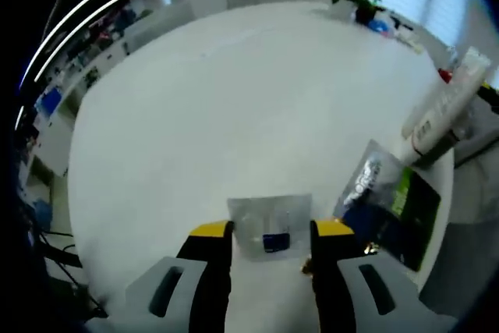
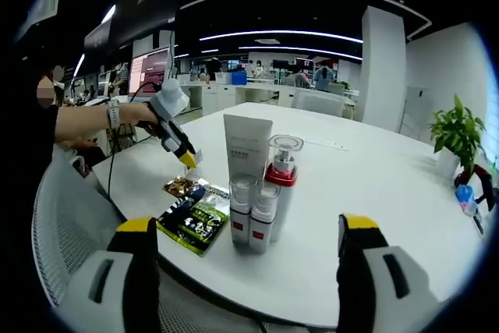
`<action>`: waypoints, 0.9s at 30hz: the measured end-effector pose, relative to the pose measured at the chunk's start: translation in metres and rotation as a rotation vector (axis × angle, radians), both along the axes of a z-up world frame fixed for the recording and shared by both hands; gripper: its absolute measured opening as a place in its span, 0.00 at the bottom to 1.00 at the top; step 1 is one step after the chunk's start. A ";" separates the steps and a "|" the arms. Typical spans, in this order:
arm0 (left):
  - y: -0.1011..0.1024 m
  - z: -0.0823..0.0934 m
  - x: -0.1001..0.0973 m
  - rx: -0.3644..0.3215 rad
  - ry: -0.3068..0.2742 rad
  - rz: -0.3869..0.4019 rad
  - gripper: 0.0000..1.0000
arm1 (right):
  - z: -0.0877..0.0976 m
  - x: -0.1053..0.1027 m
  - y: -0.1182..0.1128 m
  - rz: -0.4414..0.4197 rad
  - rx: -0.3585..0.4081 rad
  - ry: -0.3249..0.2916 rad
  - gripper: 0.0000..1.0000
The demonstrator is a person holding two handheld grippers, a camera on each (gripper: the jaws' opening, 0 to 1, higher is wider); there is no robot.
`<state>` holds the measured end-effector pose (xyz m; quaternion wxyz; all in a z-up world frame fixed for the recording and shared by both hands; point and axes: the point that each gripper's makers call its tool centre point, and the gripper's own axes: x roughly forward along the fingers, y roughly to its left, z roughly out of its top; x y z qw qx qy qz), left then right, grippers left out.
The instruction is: Arrange the skincare products in the storage area until every visible bottle or jar stands upright without overlapping.
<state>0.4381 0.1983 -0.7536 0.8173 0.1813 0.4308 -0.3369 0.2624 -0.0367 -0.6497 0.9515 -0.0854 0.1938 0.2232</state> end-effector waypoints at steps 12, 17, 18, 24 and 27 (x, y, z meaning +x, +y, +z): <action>0.007 0.014 -0.015 0.024 -0.036 -0.069 0.36 | 0.002 -0.001 0.000 0.000 0.024 -0.001 1.00; 0.006 0.022 -0.030 0.046 -0.046 -0.151 0.36 | 0.000 -0.001 -0.001 0.000 -0.022 -0.003 1.00; 0.004 0.022 -0.034 0.058 -0.045 -0.187 0.36 | 0.000 -0.001 -0.002 -0.001 -0.013 -0.001 1.00; -0.005 0.023 -0.053 0.081 -0.033 -0.281 0.36 | 0.001 -0.002 -0.003 0.004 0.018 0.005 1.00; -0.011 0.021 -0.064 0.096 -0.020 -0.348 0.36 | 0.001 -0.002 -0.002 0.010 0.026 0.008 1.00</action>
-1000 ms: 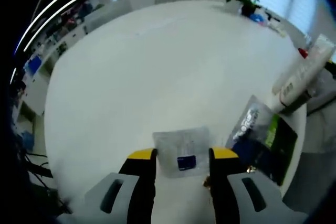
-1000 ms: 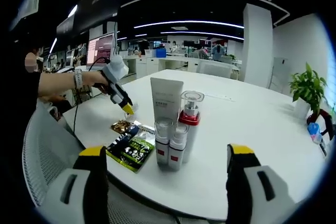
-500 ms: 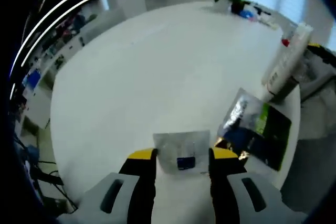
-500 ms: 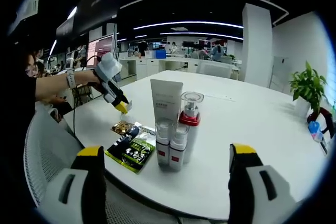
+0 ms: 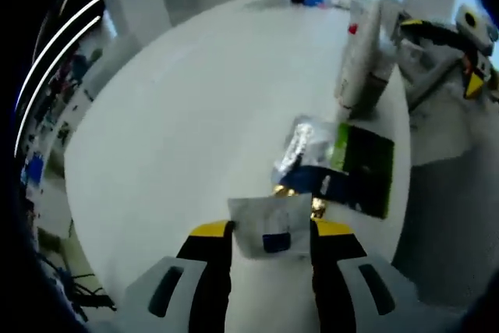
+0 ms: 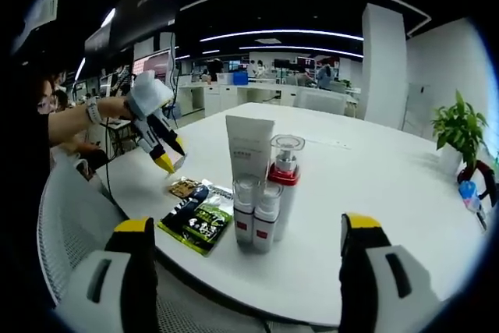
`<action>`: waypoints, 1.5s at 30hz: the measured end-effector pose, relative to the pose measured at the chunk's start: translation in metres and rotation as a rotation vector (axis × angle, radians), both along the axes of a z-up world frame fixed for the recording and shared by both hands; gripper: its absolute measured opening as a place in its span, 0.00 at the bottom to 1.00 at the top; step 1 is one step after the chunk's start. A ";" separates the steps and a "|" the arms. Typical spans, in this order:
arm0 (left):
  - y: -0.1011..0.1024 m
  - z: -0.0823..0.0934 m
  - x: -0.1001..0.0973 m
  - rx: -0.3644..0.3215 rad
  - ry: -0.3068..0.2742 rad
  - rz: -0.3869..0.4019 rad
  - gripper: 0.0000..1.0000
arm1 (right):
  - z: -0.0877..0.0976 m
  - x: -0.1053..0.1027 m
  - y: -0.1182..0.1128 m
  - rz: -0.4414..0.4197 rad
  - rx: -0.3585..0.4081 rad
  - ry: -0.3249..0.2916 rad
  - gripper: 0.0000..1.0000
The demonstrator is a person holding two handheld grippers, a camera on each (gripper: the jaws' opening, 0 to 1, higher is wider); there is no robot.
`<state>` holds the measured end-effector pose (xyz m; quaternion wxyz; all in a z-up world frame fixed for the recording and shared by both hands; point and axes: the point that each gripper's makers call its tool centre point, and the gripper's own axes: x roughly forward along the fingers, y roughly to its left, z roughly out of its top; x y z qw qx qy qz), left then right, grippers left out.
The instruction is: Arrange the skincare products in the storage area until every visible bottle or jar stands upright without overlapping.
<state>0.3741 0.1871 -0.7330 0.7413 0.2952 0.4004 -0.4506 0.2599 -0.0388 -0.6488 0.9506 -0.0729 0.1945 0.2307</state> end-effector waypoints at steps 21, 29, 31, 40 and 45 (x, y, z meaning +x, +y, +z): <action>-0.010 -0.030 -0.079 0.125 0.082 -0.371 0.36 | 0.003 -0.001 0.005 0.003 0.021 -0.004 1.00; -0.013 -0.046 -0.088 0.178 0.090 -0.436 0.36 | 0.003 -0.001 0.006 0.004 0.020 -0.003 1.00; -0.012 -0.049 -0.088 0.199 0.088 -0.448 0.36 | 0.002 -0.001 0.006 0.004 0.020 0.001 1.00; -0.017 -0.055 -0.088 0.170 0.108 -0.424 0.37 | 0.001 0.000 0.006 0.008 0.012 0.002 0.99; -0.019 -0.054 -0.089 0.151 0.110 -0.411 0.37 | -0.001 0.000 0.005 0.010 0.006 0.009 0.98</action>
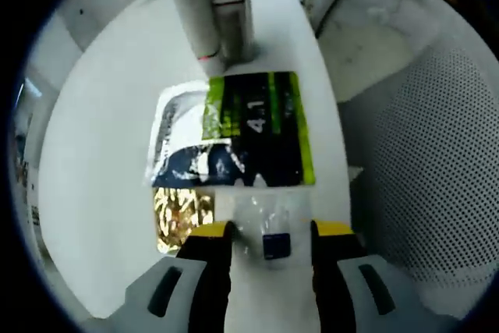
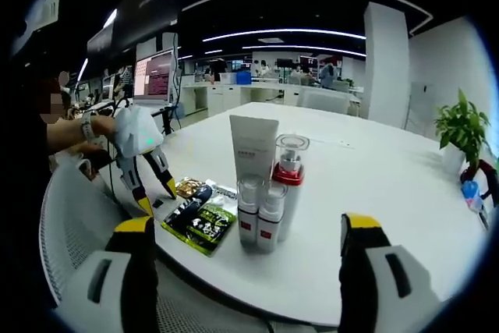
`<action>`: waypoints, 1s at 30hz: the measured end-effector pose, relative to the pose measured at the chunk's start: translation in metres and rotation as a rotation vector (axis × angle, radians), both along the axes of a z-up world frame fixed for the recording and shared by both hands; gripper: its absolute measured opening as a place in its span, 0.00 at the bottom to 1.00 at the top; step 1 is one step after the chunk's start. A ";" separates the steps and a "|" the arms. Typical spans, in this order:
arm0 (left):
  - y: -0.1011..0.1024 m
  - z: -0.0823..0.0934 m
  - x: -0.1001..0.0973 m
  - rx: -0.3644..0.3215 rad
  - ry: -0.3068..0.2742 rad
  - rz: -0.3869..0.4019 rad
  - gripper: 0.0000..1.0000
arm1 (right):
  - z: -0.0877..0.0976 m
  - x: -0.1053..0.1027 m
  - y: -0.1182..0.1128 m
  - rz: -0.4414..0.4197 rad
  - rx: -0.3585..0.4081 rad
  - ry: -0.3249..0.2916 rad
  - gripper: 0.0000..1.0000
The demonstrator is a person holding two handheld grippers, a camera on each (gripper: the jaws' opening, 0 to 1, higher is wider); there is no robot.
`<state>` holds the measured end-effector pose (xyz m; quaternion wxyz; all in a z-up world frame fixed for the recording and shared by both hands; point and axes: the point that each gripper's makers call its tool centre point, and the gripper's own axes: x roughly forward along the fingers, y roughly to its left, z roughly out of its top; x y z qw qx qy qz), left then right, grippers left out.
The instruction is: Arrange the skincare products in the storage area until every visible bottle or jar stands upright without overlapping.
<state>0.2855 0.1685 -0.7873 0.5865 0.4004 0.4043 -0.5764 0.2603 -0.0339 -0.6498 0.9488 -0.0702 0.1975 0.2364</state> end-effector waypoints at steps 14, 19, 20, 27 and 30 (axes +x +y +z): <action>-0.003 0.000 0.002 -0.019 -0.012 0.002 0.40 | 0.001 -0.001 0.002 0.010 -0.003 -0.006 0.98; -0.001 0.000 0.006 -0.033 -0.018 0.027 0.44 | 0.002 -0.001 0.002 0.009 -0.002 -0.008 0.98; 0.000 0.002 0.006 -0.041 -0.018 0.028 0.44 | 0.002 -0.001 0.002 0.011 0.000 -0.008 0.98; -0.001 0.020 0.016 -0.127 -0.016 0.096 0.47 | 0.002 -0.002 0.003 0.011 -0.001 -0.010 0.98; 0.006 0.022 0.032 -0.122 -0.054 0.136 0.47 | 0.002 -0.002 0.003 0.011 -0.001 -0.011 0.97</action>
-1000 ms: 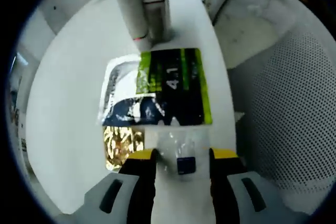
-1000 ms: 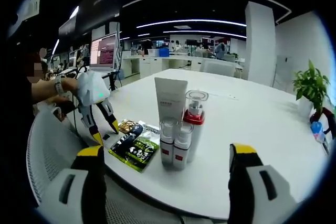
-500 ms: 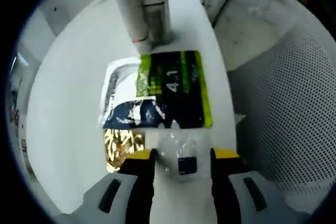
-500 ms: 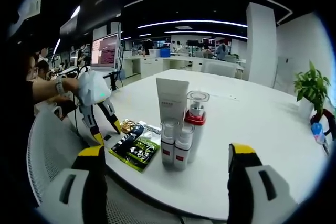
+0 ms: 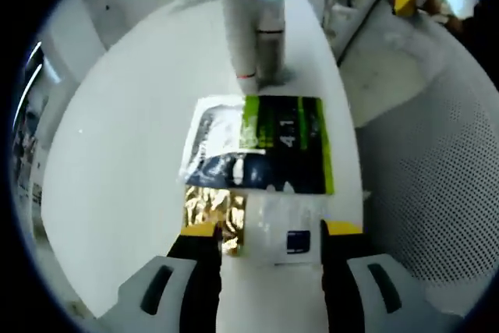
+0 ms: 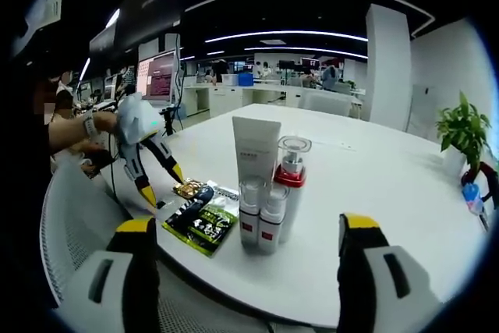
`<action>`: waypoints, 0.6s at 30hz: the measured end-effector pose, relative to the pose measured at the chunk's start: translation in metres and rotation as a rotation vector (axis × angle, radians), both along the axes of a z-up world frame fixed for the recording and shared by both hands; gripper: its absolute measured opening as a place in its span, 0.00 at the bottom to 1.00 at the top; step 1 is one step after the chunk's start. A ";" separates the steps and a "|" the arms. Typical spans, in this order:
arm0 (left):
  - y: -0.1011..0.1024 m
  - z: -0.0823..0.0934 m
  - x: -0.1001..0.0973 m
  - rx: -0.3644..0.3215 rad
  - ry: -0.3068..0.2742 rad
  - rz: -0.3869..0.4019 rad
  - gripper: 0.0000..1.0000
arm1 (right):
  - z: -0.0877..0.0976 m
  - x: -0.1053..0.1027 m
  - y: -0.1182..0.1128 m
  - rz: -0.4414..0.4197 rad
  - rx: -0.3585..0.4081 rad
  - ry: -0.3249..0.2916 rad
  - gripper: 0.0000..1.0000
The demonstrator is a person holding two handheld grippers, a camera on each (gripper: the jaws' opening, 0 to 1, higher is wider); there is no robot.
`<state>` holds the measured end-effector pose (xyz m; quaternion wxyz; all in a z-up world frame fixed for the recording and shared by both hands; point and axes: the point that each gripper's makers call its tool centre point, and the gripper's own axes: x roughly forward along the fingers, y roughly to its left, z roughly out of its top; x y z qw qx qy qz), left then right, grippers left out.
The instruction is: Arrange the skincare products in the storage area until every visible bottle or jar stands upright without overlapping.
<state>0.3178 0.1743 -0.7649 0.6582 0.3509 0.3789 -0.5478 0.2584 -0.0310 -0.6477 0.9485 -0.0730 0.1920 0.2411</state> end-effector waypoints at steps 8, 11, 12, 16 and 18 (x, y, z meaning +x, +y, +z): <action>0.000 -0.001 0.028 -0.027 -0.002 0.069 0.37 | 0.000 0.000 -0.001 0.001 -0.006 -0.002 0.97; -0.001 -0.008 0.033 -0.019 0.013 0.086 0.33 | 0.000 0.000 -0.001 0.002 -0.006 -0.004 0.97; -0.001 -0.011 0.036 -0.015 0.013 0.095 0.34 | -0.001 0.001 -0.002 0.002 -0.006 -0.003 0.97; 0.000 -0.018 0.042 -0.012 0.017 0.132 0.32 | -0.001 0.001 -0.002 0.001 -0.006 -0.005 0.96; 0.000 -0.020 0.041 -0.016 0.027 0.136 0.31 | -0.001 0.001 -0.003 0.000 -0.006 -0.003 0.96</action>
